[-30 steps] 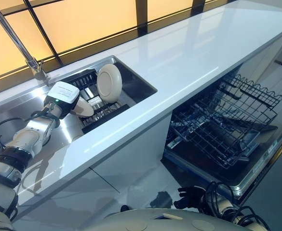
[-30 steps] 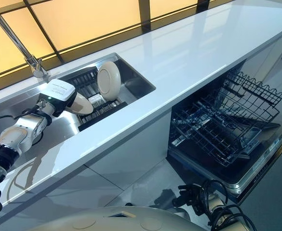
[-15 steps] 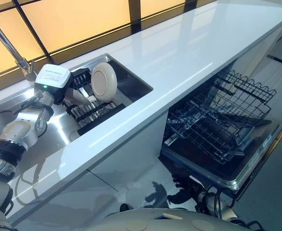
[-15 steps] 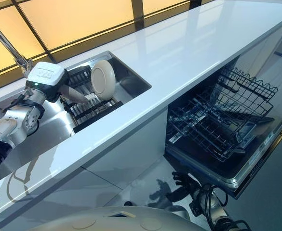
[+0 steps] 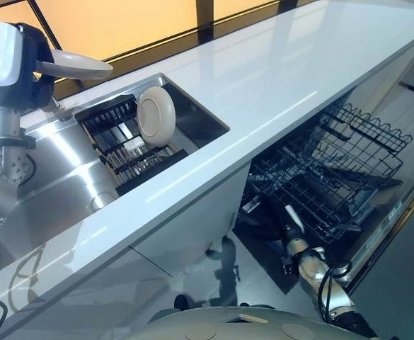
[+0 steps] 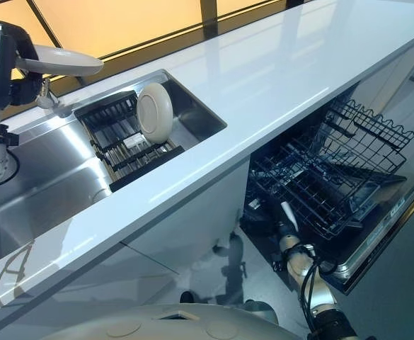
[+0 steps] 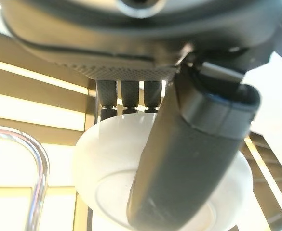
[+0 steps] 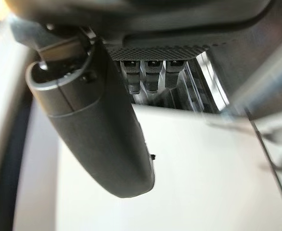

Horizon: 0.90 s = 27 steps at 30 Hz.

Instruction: Pick up plates and place into dishwasher.

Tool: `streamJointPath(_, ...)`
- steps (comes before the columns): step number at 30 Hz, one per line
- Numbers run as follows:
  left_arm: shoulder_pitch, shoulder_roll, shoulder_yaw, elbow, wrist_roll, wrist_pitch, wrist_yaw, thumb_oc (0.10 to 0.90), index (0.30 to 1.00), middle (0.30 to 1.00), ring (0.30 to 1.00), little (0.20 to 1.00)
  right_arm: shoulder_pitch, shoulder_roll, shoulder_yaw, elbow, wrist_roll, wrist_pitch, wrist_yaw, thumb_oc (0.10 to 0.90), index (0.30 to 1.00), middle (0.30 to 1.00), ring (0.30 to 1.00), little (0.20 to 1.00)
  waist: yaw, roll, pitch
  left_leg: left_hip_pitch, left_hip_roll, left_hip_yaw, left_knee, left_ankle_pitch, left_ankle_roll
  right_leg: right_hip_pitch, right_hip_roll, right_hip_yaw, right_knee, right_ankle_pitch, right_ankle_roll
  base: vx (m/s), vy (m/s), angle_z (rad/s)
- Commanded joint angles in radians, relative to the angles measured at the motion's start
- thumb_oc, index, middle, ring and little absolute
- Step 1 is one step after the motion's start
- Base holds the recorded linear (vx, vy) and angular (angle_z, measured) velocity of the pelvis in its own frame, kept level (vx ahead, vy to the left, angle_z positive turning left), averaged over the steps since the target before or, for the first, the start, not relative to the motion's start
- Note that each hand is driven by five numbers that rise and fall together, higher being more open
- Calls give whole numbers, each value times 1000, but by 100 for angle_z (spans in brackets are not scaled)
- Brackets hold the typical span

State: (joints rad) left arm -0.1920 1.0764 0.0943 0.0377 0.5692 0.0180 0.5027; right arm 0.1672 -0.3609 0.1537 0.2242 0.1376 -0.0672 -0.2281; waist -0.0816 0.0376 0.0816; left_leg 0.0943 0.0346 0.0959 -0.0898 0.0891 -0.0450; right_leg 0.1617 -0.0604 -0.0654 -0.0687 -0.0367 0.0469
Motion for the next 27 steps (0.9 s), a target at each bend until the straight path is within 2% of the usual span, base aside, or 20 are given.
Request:
streamJointPath(1, -49, 95, 159, -75, -25, -15, 118, 100, 300, 300, 300, 200, -64, -32, -115, -212, -36, -109, -237, 800, 900, 900, 900, 900, -16, 19, -53, 41, -116, -2, 3, -147, 69, -81, 55, 14, 61, 4, 50, -62, 22, -4)
streamJointPath(3, -24, 75, 185, -144, -39, -35, 117, 100, 300, 300, 300, 200, -87, -43, -160, -291, -107, -157, -335, 800, 900, 900, 900, 900, -13, 20, -53, 35, -115, -1, 3, -138, 70, -89, 55, 15, 64, 14, 50, -57, 15, -3)
streamJointPath(6, -19, 44, 184, -232, -63, -69, 95, 100, 300, 300, 300, 200, -147, -97, -193, -377, -258, -248, -416, 800, 900, 900, 900, 900, 0, 19, -55, 37, -117, -9, 3, -140, 71, -88, 54, 14, 67, 11, 48, -5, 5, -1)
streamJointPath(10, -58, 9, 137, -297, -112, -127, 42, 100, 300, 300, 300, 200, -235, -213, -185, -443, -360, -320, -382, 800, 900, 900, 900, 900, 23, 11, -56, 36, -118, -17, 3, -140, 68, -89, 50, 3, 73, 8, 51, -42, -4, -1)
streamJointPath(12, -90, -5, 103, -323, -142, -149, 1, 100, 300, 300, 300, 200, -278, -275, -161, -485, -380, -323, -305, 800, 900, 900, 900, 900, 35, 3, -56, 34, -120, -21, 3, -139, 66, -87, 47, -4, 73, 7, 53, -50, -19, 4)
streamJointPath(15, -118, -18, 65, -345, -177, -173, -56, 100, 300, 300, 300, 200, -322, -349, -124, -541, -345, -319, -122, 800, 900, 900, 900, 900, 47, -6, -59, 29, -121, -24, 3, -135, 63, -85, 45, -13, 69, 7, 55, -45, -17, 3)
streamJointPath(16, -128, -31, 41, -354, -184, -189, -81, 100, 300, 300, 300, 200, -345, -385, -97, -576, -337, -293, -33, 800, 900, 900, 900, 900, 53, -12, -62, 25, -121, -26, 3, -131, 60, -86, 44, -19, 67, 8, 54, -35, -17, 1)
streamJointPath(18, -135, -35, 27, -353, -207, -204, -100, 100, 300, 300, 300, 200, -361, -406, -83, -583, -326, -292, -6, 800, 900, 900, 900, 900, 55, -15, -63, 24, -121, -26, 3, -130, 60, -85, 43, -23, 66, 9, 54, -22, -11, 4)
streamJointPath(20, -156, -46, -9, -358, -236, -213, -135, 100, 300, 300, 300, 200, -403, -428, -55, -591, -313, -260, 29, 800, 900, 900, 900, 900, 59, -18, -64, 24, -121, -31, 3, -127, 57, -81, 44, -30, 63, 9, 51, -10, -7, 6)
streamJointPath(27, -219, -103, -94, -387, -329, -230, -250, 100, 300, 300, 300, 200, -506, -423, 10, -602, -341, -238, 65, 800, 900, 900, 900, 900, 70, -24, -63, 19, -120, -34, 3, -123, 54, -79, 43, -43, 58, 15, 49, -8, -9, 8)
